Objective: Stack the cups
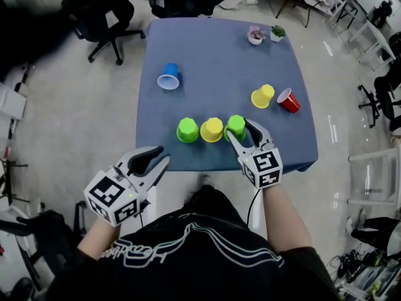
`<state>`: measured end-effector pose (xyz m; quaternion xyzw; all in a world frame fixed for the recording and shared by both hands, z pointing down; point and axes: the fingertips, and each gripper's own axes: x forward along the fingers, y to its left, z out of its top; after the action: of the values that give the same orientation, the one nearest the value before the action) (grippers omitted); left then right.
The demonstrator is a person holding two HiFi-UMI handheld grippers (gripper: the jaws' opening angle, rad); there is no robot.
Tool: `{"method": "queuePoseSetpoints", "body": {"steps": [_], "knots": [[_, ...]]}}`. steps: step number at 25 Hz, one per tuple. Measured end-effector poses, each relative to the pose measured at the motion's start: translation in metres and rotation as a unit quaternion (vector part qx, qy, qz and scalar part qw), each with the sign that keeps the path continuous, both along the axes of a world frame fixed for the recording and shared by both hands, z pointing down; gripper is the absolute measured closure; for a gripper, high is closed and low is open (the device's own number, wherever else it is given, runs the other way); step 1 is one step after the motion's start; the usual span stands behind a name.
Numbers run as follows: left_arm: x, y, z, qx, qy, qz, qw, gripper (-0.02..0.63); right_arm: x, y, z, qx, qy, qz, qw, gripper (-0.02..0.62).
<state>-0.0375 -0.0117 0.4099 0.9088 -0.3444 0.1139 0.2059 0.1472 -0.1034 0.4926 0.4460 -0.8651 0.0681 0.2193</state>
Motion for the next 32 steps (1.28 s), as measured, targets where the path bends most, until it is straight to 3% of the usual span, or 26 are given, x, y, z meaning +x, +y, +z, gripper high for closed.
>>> {"method": "queuePoseSetpoints", "body": {"steps": [10,21,32], "knots": [[-0.001,-0.005,0.004,-0.003,-0.005,0.000,1.0000,0.552,0.005,-0.003,0.011,0.001,0.009,0.006,1.000,0.351],[0.009,-0.008,0.004,-0.001,-0.005,0.008,1.0000,0.583,0.009,0.006,0.022,-0.029,-0.001,-0.003,1.000,0.336],[0.033,-0.037,-0.014,-0.003,0.007,0.000,1.0000,0.583,0.043,-0.015,-0.035,-0.009,-0.021,0.007,1.000,0.318]]}}
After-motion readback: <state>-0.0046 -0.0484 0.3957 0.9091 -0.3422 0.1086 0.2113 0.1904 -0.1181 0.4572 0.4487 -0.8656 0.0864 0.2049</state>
